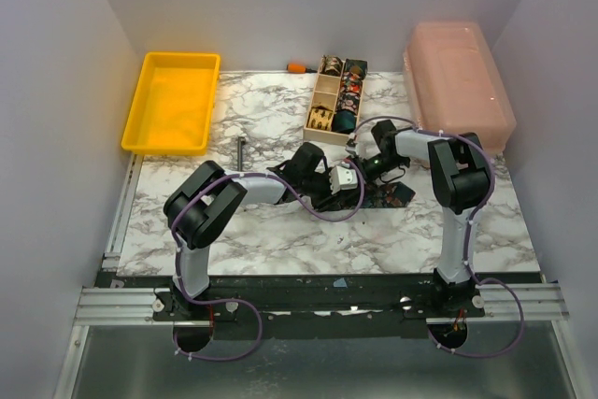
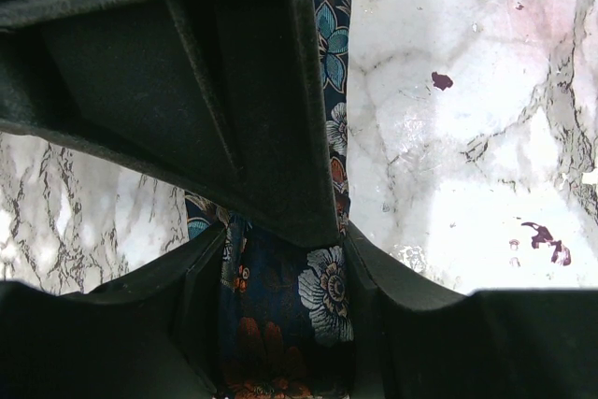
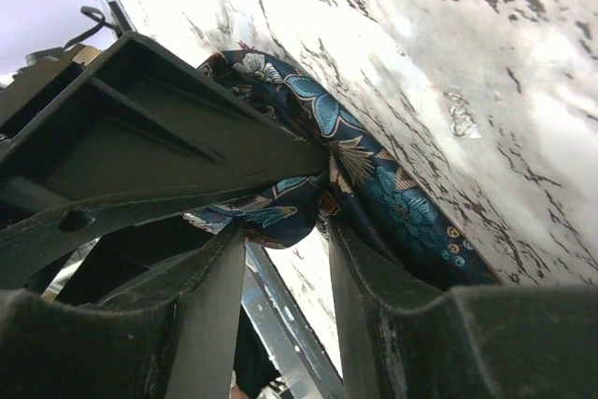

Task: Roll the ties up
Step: Roll the tie at the center of the board.

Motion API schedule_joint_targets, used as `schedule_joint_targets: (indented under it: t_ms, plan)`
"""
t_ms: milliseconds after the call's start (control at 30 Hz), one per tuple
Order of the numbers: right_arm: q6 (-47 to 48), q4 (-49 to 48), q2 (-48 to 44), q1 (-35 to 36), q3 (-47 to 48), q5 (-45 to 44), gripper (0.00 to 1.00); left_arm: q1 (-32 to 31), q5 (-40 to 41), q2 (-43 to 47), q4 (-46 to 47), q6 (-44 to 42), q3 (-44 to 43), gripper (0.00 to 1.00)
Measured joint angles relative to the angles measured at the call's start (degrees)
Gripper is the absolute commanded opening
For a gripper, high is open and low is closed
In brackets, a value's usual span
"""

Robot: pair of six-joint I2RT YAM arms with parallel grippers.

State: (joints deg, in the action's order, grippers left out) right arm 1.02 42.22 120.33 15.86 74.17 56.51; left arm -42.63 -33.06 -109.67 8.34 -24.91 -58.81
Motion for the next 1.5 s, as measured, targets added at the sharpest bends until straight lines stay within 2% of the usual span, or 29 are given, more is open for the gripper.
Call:
schedule_joint_targets:
  t_ms: [33,100,133,400,467,600,700,933,967,1067,1300,1400,1500]
  plan:
    - [0.0,-0.1,0.1,0.0,0.0,0.4,0.31,0.0,0.0,0.0,0.0,0.1,0.0,0.43]
    - [0.0,-0.3,0.2,0.0,0.0,1.5,0.07,0.0,-0.1,-0.1,0.0,0.1,0.0,0.45]
    - [0.2,-0.4,0.2,0.0,0.0,1.8,0.00,0.0,-0.1,-0.1,0.1,0.1,0.0,0.47]
    - [1.6,-0.2,0.9,0.0,0.1,-0.6,0.00,0.7,-0.4,-0.3,1.8,1.3,0.7,0.85]
    - [1.8,-0.2,1.2,0.0,0.1,-2.3,0.00,1.1,-1.2,0.1,4.3,2.5,2.3,0.89]
    - [1.8,-0.1,1.7,-0.1,0.2,-4.4,0.00,2.6,-2.8,2.0,12.3,5.8,8.2,0.90]
    - [1.8,0.4,2.3,0.0,1.0,-4.7,0.00,3.6,-4.1,2.7,17.5,7.5,11.4,0.85]
    - [1.5,3.2,4.0,0.0,3.3,-4.9,0.00,3.9,-6.1,1.4,22.5,7.8,11.8,0.83]
    - [1.5,3.7,4.2,-0.1,3.7,-4.9,0.00,3.7,-6.1,1.0,23.3,7.8,11.7,0.81]
    - [1.6,5.0,5.0,0.0,4.6,-4.8,0.00,2.9,-6.2,0.2,25.1,7.8,11.7,0.67]
    - [2.4,6.4,5.5,-0.1,5.3,-4.7,0.00,2.0,-5.3,-1.8,24.8,9.0,9.7,0.19]
    - [3.2,6.5,4.8,-0.2,4.9,-4.8,0.01,2.0,-4.3,-1.6,22.6,10.8,8.8,0.10]
    - [4.3,5.7,2.9,-0.2,3.5,-5.0,0.13,2.0,-3.4,-1.4,18.9,11.6,7.2,0.08]
